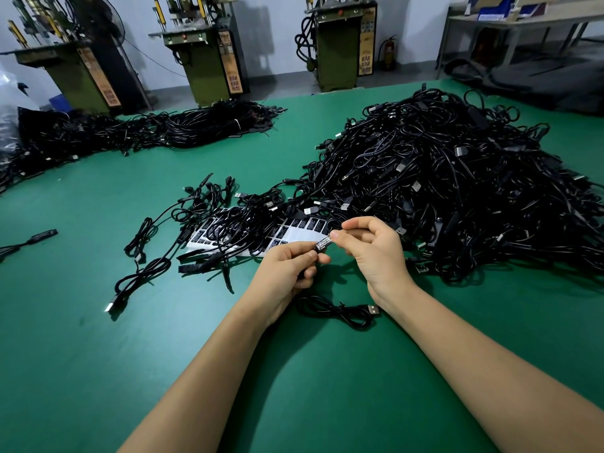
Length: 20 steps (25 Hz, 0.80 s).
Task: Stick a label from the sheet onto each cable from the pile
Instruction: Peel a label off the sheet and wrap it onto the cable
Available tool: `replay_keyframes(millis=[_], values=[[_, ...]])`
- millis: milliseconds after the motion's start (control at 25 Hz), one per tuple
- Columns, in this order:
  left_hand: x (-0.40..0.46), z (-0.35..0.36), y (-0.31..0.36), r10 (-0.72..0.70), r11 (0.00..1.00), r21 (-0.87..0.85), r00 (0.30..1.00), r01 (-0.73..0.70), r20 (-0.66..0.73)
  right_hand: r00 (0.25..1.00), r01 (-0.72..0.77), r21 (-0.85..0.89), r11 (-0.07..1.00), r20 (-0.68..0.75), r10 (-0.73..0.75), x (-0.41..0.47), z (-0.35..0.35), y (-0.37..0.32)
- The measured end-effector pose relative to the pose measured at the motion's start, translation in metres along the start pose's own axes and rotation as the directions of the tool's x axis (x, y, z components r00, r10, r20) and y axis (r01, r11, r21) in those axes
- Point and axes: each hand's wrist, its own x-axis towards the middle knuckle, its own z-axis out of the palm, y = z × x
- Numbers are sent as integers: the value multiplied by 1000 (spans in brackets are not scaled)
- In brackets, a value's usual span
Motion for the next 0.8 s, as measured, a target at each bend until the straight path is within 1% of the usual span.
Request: replay_keyframes(millis=[320, 800], values=[[-1, 2, 1, 7, 999, 54, 1000, -6, -10, 999, 31, -21, 999, -11, -31, -1, 0, 1], [-2, 3, 2, -1, 999, 45, 1000, 2, -18, 999, 45, -66, 997, -23, -46, -3, 2, 1]])
